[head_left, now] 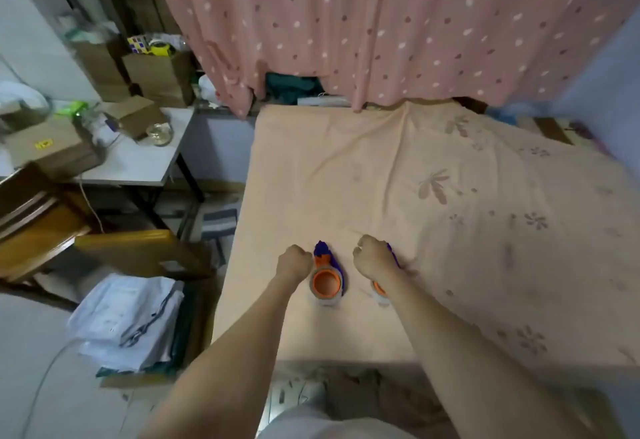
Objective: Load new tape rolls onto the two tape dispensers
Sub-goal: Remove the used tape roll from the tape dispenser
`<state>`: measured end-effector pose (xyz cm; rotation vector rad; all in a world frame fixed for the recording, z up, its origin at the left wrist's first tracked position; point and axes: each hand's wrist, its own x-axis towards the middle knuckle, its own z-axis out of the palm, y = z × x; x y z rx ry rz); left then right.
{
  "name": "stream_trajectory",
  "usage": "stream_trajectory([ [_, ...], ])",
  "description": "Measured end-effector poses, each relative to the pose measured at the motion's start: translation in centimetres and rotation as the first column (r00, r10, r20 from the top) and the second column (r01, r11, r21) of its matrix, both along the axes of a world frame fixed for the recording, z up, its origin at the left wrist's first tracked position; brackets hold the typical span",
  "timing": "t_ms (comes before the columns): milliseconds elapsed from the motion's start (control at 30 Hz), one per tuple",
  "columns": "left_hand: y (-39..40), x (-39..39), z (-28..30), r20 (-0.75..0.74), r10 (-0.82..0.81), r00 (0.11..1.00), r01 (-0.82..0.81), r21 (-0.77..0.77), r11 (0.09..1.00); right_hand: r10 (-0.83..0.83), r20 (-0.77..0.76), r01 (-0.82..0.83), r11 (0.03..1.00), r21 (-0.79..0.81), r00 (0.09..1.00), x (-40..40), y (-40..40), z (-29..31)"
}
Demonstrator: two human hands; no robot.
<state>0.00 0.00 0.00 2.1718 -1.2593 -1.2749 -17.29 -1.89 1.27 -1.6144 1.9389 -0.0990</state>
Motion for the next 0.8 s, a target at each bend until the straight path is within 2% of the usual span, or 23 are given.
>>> stream_trajectory([
  [67,-0.3,0.7,-1.3,-0.029,0.05,0.998,-0.048,0.049,0.998,-0.012,-0.005,0.013,0.998,0.054,1.0,0.7,0.3,-1.0],
  [167,0.0,0.8,-2.7,-0.153,0.116,0.981,-0.094,0.141,0.985,-0.007,-0.021,0.009,0.995,0.102,1.0,1.4,0.9,-2.4],
  [300,-0.2,1.1,-4.2,-0.28,0.215,0.936,-0.142,0.259,0.955,-0.01,0.038,0.004,0.99,0.138,0.999,2.6,0.5,-3.9],
  [400,-0.1,0.9,-5.3,-0.349,0.277,0.895,-0.163,0.323,0.932,0.045,0.002,-0.045,0.985,0.167,0.999,3.2,0.2,-5.1],
  [633,-0.9,0.5,-7.4,-0.349,0.235,0.907,-0.096,0.374,0.923,0.136,-0.142,-0.1,0.966,0.24,0.98,3.7,-1.5,-7.3],
  [800,-2.0,0.2,-8.4,-0.325,0.195,0.925,-0.049,0.407,0.912,0.163,-0.163,-0.105,0.943,0.315,0.973,3.7,-2.8,-9.0],
])
